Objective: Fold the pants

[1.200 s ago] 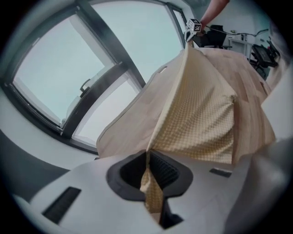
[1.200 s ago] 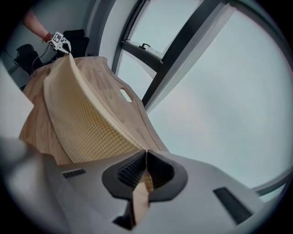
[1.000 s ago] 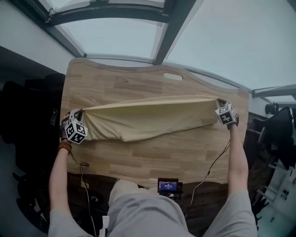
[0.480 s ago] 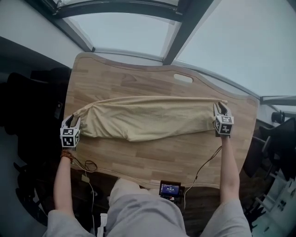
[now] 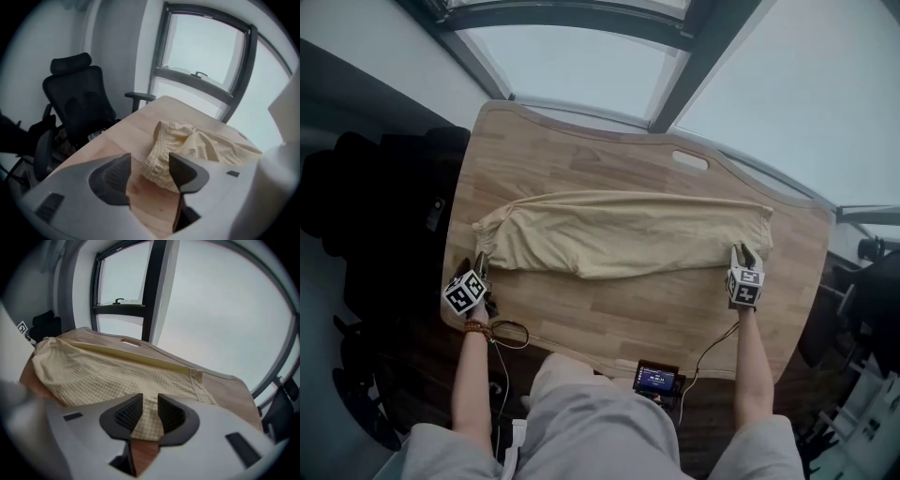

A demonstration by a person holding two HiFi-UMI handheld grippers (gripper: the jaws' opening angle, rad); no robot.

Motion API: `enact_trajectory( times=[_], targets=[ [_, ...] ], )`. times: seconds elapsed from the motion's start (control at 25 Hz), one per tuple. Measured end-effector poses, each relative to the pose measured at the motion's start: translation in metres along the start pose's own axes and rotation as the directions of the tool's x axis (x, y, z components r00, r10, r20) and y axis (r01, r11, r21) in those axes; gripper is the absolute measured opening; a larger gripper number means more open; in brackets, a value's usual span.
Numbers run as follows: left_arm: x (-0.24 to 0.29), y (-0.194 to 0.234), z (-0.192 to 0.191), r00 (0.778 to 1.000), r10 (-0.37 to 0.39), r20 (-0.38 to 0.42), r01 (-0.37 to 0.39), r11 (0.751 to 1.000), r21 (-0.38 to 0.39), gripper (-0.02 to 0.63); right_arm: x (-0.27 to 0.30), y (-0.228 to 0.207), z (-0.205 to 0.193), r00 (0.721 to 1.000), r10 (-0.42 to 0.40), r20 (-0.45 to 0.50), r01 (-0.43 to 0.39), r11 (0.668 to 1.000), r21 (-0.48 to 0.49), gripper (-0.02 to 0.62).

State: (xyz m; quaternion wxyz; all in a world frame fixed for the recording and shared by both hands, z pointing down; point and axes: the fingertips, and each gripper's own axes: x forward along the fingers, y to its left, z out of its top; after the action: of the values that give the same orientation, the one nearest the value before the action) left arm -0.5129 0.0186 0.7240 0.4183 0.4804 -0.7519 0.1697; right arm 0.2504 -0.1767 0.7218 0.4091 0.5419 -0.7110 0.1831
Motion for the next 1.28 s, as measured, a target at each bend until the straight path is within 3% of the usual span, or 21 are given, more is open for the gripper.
enact_trajectory(
  times=[0.12, 0.24, 0.32, 0.4, 0.48, 0.68, 0.96, 1.08, 1.2, 1.28],
  targets=[
    [-0.005, -0.008, -0.007, 0.998, 0.048, 0.037, -0.042, 0.989, -0.143, 0.268, -0.015, 0.015, -0.01, 1.0, 0.005, -0.004, -0.005, 0.997, 0.072, 0.1],
    [0.013, -0.015, -0.013, 0.999, 0.048, 0.01, -0.045, 0.979, -0.2, 0.27, -0.03, 0.033, -0.022, 1.0, 0.013, -0.007, -0.012, 0.988, 0.154, 0.1],
    [0.021, -0.007, -0.015, 0.997, 0.077, -0.018, -0.079, 0.981, -0.18, 0.253, -0.03, 0.042, -0.024, 1.0, 0.03, 0.003, -0.03, 0.97, 0.241, 0.101],
    [0.018, 0.005, -0.01, 0.993, 0.121, -0.017, -0.122, 0.987, -0.109, 0.114, -0.024, 0.041, -0.022, 0.999, 0.05, 0.02, -0.053, 0.939, 0.341, 0.125],
    [0.008, 0.013, -0.002, 0.991, 0.136, 0.009, -0.135, 0.99, -0.038, 0.067, -0.02, 0.026, -0.027, 0.998, 0.052, 0.026, -0.058, 0.906, 0.42, 0.155],
    [-0.015, 0.065, -0.004, 0.986, 0.166, -0.008, -0.166, 0.986, -0.015, 0.06, -0.026, -0.012, -0.045, 0.999, 0.034, 0.008, -0.034, 0.85, 0.525, 0.181],
    [-0.047, 0.136, -0.015, 0.972, 0.229, -0.043, -0.23, 0.973, -0.029, 0.06, -0.01, -0.005, -0.011, 0.983, 0.083, 0.165, -0.162, 0.815, 0.557, 0.195],
    [-0.058, 0.146, -0.015, 0.97, 0.241, -0.036, -0.242, 0.97, -0.021, 0.06, 0.005, 0.01, -0.005, 0.988, 0.114, 0.101, -0.152, 0.816, 0.558, 0.188],
    [-0.058, 0.132, -0.018, 0.975, 0.222, -0.02, -0.222, 0.975, 0.003, 0.055, 0.006, 0.005, -0.019, 0.998, 0.064, -0.003, -0.052, 0.841, 0.538, 0.116],
    [-0.054, 0.12, -0.015, 0.981, 0.192, -0.009, -0.192, 0.981, 0.03, 0.052, -0.003, 0.003, -0.022, 0.998, 0.053, -0.019, -0.034, 0.83, 0.557, 0.075]
  ],
)
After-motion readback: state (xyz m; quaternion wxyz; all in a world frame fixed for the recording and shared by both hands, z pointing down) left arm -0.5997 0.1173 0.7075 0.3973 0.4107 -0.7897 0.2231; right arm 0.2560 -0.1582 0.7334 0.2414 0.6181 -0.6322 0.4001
